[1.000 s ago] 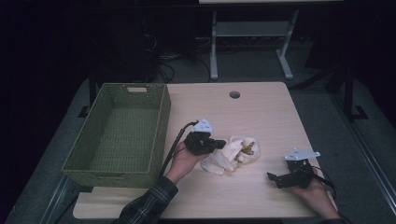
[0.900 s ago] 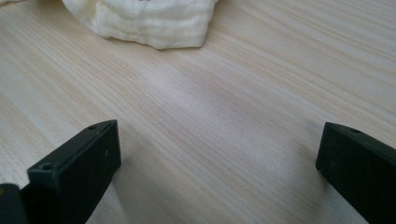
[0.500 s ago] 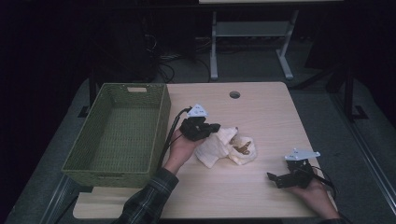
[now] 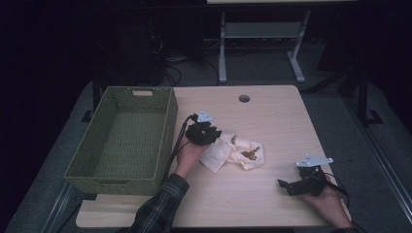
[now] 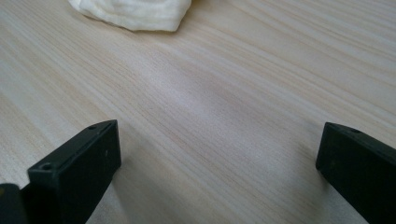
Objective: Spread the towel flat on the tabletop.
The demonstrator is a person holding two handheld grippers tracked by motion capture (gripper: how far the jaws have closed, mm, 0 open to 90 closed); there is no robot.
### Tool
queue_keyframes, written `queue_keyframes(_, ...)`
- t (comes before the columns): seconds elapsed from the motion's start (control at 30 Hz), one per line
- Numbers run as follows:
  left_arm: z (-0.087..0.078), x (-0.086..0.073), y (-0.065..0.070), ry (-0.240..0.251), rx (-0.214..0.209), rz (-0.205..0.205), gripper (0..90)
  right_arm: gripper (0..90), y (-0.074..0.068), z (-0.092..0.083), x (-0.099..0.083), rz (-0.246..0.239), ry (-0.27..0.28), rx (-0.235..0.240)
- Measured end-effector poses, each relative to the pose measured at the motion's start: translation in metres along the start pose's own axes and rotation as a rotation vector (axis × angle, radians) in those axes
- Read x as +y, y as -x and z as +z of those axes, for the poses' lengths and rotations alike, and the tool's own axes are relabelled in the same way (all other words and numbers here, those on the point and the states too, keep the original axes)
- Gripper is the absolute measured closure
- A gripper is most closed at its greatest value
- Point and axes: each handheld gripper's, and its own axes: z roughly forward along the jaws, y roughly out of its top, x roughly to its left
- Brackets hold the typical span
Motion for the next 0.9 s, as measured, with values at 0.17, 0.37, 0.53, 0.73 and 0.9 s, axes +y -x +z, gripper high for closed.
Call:
queue_keyframes(0.17,-0.012,-0.006,0.019,0.001,-0.067,0.025,60.4,0.0,0.0,0.0,0.0,0.0,0.0,0.0)
queue_keyframes(0.37,-0.013,-0.015,0.034,0.01,-0.12,0.043,58.2,0.0,0.0,0.0,0.0,0.0,0.001,0.001)
queue_keyframes(0.53,0.005,-0.013,0.045,-0.01,-0.141,0.09,58.3,0.0,0.0,0.0,0.0,0.0,0.0,0.001)
queue_keyframes(0.73,0.018,-0.015,0.046,-0.043,-0.137,0.108,68.9,0.0,0.0,0.0,0.0,0.0,0.0,0.0)
queue_keyframes(0.9,0.014,-0.012,0.041,-0.034,-0.154,0.084,86.4,0.4,0.0,0.0,0.0,-0.008,0.001,0.006)
